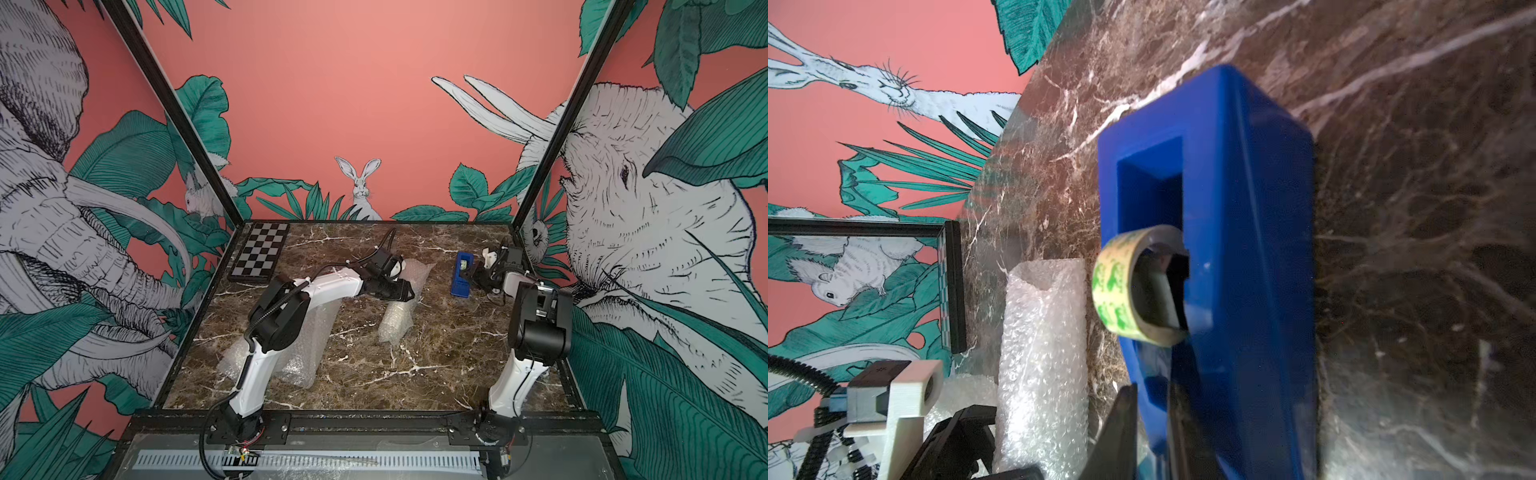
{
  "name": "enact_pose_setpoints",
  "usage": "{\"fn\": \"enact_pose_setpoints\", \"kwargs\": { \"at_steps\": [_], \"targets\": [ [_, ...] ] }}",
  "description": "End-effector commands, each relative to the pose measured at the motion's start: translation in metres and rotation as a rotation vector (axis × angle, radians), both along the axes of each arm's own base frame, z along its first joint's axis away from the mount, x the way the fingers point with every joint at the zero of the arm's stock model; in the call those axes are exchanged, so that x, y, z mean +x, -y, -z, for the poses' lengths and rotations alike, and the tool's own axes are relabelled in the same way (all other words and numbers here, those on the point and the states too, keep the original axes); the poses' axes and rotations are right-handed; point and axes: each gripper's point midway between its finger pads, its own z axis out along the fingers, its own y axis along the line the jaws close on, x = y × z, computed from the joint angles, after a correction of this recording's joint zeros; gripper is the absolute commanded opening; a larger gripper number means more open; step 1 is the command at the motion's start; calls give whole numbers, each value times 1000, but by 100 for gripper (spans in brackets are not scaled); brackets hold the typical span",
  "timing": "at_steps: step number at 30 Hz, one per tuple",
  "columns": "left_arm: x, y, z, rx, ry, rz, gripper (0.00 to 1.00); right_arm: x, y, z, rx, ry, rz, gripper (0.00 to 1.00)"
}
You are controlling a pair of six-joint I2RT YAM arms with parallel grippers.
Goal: Wrap vases in bubble wrap
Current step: Tear off the tape using the Tape Cutter.
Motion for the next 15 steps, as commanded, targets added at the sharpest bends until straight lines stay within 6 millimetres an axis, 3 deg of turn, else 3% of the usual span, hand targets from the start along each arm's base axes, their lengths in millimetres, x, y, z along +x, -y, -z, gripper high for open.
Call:
{"fn": "enact_pose_setpoints", "kwargs": {
  "at_steps": [1,9,15],
  "targets": [
    [1,-5,-15,-5,9,-15,53,-3,-3,5,22,-18,-8,15],
    [1,-6,-11,-1,-3,-18,52,-2,-11,-17,75,36,-27,3],
    [3,-7,-11,12,1,-27,52,-3,-14,-51,93,109,-14,0]
  ]
}}
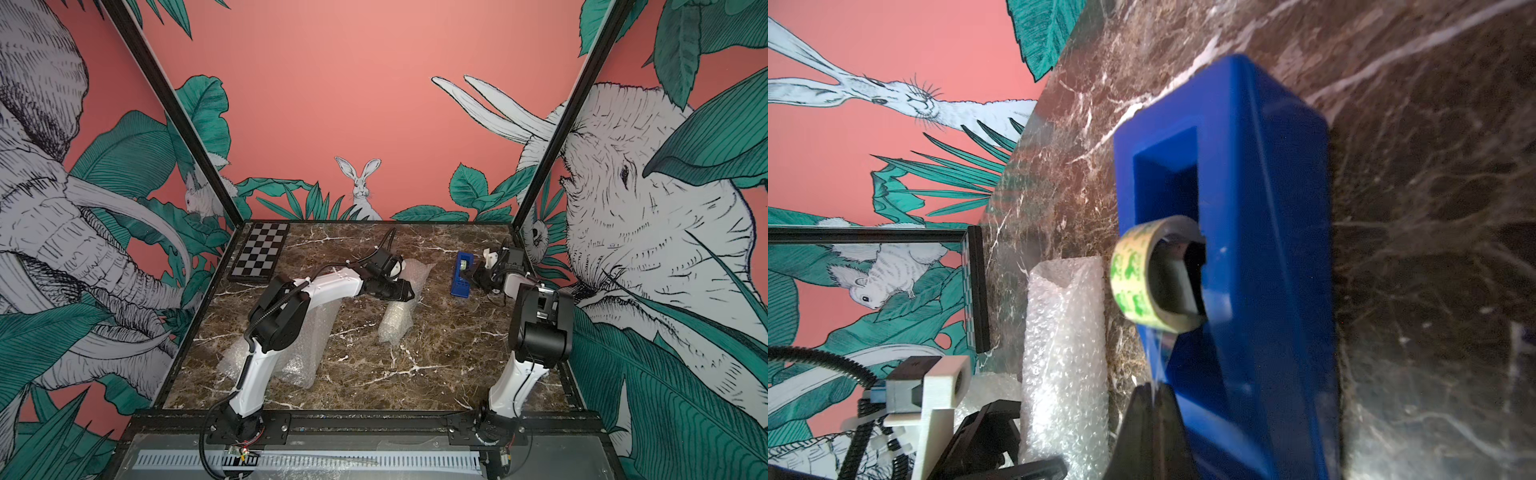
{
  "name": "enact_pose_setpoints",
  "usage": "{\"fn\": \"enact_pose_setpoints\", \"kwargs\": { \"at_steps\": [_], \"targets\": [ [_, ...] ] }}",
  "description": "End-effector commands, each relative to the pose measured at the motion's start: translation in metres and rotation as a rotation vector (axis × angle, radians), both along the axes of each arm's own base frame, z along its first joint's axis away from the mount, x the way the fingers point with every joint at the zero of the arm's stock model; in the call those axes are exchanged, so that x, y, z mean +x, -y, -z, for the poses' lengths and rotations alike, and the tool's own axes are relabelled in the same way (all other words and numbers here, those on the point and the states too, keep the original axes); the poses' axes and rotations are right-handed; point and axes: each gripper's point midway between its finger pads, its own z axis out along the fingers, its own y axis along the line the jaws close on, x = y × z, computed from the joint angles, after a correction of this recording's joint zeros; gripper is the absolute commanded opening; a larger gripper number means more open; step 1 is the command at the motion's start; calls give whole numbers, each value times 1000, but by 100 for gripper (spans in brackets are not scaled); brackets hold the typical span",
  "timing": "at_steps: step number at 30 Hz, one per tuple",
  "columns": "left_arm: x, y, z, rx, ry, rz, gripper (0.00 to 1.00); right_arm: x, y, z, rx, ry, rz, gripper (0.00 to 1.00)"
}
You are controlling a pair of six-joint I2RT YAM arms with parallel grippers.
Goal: Wrap vases in bubble wrap
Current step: Tear off the tape using the Tape Cutter.
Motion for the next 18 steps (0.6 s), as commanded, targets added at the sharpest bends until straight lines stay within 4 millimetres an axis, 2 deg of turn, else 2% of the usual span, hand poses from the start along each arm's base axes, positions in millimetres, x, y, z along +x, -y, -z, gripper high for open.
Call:
{"fn": "enact_pose_setpoints", "kwargs": {
  "at_steps": [1,7,9,10,12,18],
  "targets": [
    [3,-7,-10,14,6,-22,52,0,-9,-42,39,109,-23,0],
    [3,-7,-10,17,7,-23,52,-17,-11,-49,31,122,-10,0],
    [3,-8,-10,18,6,-24,51,-25,-11,-45,18,112,1,0],
    [3,-8,-9,20,6,-24,51,-31,-12,-35,13,85,8,0],
    [3,-8,-8,21,5,-24,52,-43,-11,-37,-10,91,24,0],
    [2,-8,-6,20,-2,-24,51,-76,-14,-12,-12,43,60,0]
  ]
}}
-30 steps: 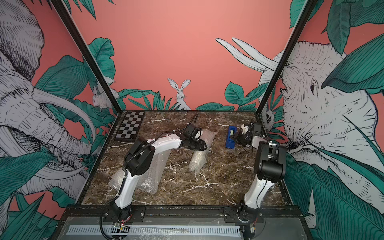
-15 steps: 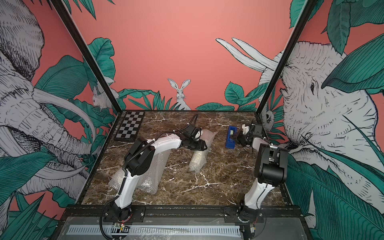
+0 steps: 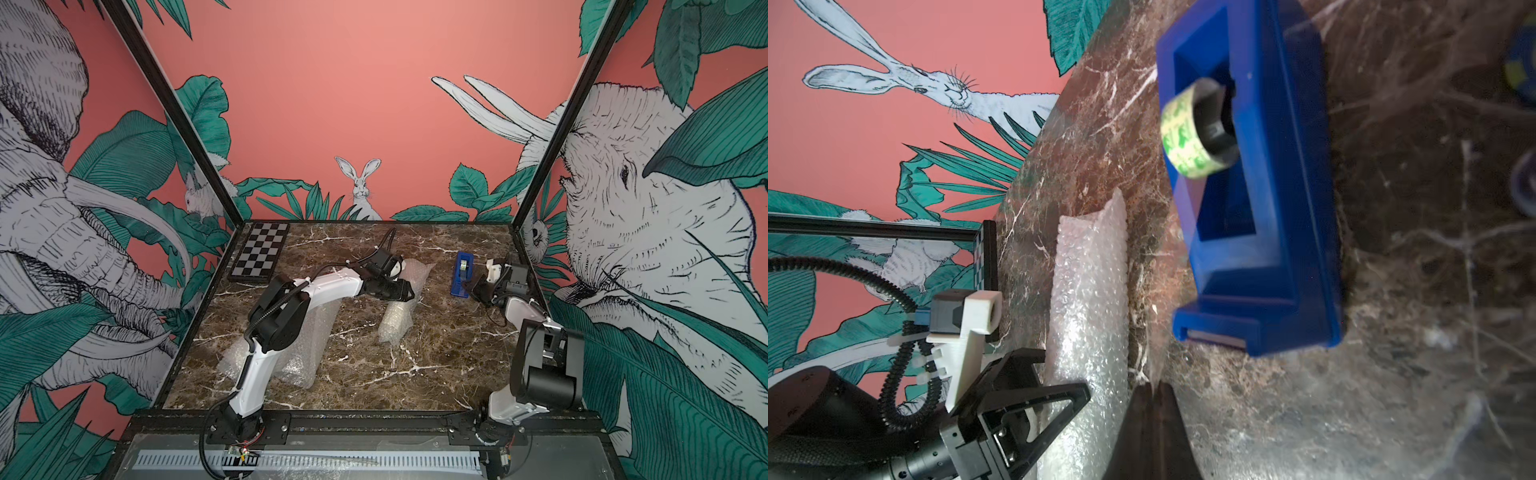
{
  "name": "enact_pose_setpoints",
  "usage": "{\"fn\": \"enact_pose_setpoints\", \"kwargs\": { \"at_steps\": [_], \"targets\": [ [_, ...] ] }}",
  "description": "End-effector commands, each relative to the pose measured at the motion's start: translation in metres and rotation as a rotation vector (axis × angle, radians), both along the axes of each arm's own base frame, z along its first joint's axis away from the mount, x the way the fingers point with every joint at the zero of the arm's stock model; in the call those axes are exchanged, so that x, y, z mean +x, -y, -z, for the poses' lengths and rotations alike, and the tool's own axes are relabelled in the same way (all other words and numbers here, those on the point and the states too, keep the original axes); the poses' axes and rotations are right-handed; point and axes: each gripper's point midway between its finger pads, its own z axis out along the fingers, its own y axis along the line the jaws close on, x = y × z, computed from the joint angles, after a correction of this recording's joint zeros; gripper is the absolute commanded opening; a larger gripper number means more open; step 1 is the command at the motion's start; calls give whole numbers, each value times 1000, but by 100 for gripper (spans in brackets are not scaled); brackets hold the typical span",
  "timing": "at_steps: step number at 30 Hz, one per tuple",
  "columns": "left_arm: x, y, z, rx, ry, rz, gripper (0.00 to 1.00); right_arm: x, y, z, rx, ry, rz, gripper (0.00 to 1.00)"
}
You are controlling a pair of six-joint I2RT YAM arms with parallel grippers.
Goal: Wrap vases in bubble wrap
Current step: Tear off the tape using the Tape Cutter.
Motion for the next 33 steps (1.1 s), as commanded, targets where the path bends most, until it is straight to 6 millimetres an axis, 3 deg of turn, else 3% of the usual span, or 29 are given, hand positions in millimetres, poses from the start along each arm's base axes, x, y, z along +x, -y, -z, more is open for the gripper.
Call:
{"fn": "enact_pose_setpoints", "kwargs": {
  "at_steps": [1,7,15,20,24,27,33],
  "targets": [
    [2,-7,-7,18,-3,-21,51,-14,-4,7,5,-5,7,0],
    [2,-7,-6,17,-4,-20,51,-23,-1,38,16,-59,74,0],
    [2,-7,-9,14,-3,-20,50,-14,2,79,20,-147,177,0],
    [0,-6,-8,12,-4,-13,50,-5,-9,90,-1,-167,176,0],
    [0,-7,-7,18,-6,-4,50,-1,-16,87,27,-145,164,0],
    [-2,-6,-6,15,-7,10,49,0,-25,72,35,-100,119,0],
    [-10,-7,-3,28,-6,64,47,-11,-63,30,1,-3,-82,0]
  ]
}}
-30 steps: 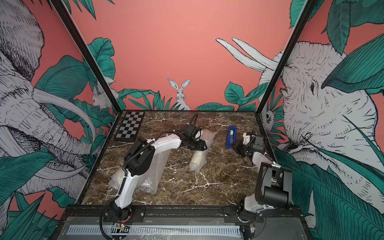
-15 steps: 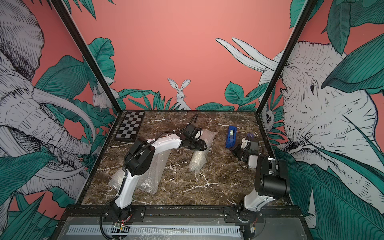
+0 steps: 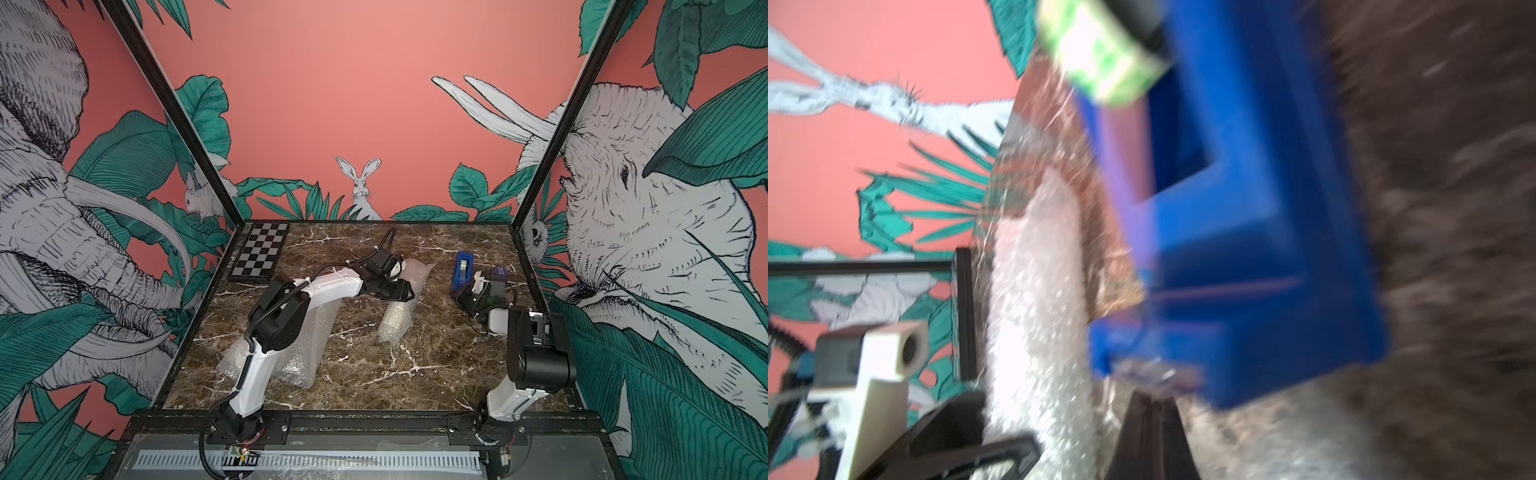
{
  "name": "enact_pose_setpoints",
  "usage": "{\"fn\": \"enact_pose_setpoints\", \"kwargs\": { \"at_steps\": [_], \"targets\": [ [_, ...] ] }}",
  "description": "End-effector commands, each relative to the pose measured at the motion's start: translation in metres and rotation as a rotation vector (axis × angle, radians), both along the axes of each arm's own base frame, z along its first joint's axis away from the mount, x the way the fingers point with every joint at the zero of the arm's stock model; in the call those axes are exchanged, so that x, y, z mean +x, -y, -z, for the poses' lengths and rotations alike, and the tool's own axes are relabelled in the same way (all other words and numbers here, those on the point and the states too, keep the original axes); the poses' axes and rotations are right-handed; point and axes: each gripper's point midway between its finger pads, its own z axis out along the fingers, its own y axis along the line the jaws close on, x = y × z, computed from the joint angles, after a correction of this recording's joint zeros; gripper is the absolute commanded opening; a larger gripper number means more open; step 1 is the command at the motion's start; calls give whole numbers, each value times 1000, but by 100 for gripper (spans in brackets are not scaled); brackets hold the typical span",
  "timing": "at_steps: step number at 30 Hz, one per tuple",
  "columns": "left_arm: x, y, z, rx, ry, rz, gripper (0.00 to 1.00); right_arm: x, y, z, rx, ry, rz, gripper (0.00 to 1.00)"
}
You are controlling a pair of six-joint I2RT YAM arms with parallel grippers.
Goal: Wrap vases in bubble wrap
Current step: Tear off the tape using the Tape Cutter, then stick the tape on the bubble wrap.
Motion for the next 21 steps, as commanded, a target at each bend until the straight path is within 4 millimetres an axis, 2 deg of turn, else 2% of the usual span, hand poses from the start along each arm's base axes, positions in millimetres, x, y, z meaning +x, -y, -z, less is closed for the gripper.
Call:
{"fn": "enact_pose_setpoints", "kwargs": {
  "at_steps": [1,4,7,13,17,21],
  "targets": [
    [-9,-10,-2,38,-9,41,47,-20,-26,-15,-54,2,-151,0],
    [-12,-14,0,52,-2,49,47,-32,-31,-15,-115,-5,-192,0],
    [-15,-14,0,47,-1,60,46,-37,-37,-20,-99,13,-217,0],
    [-26,-15,2,47,3,117,45,-46,-78,-58,-105,146,-430,0],
    [-38,-17,3,45,6,168,44,-44,-95,-77,-133,198,-490,0],
    [-48,-19,4,35,0,199,44,-34,-102,-73,-133,194,-500,0]
  ]
}}
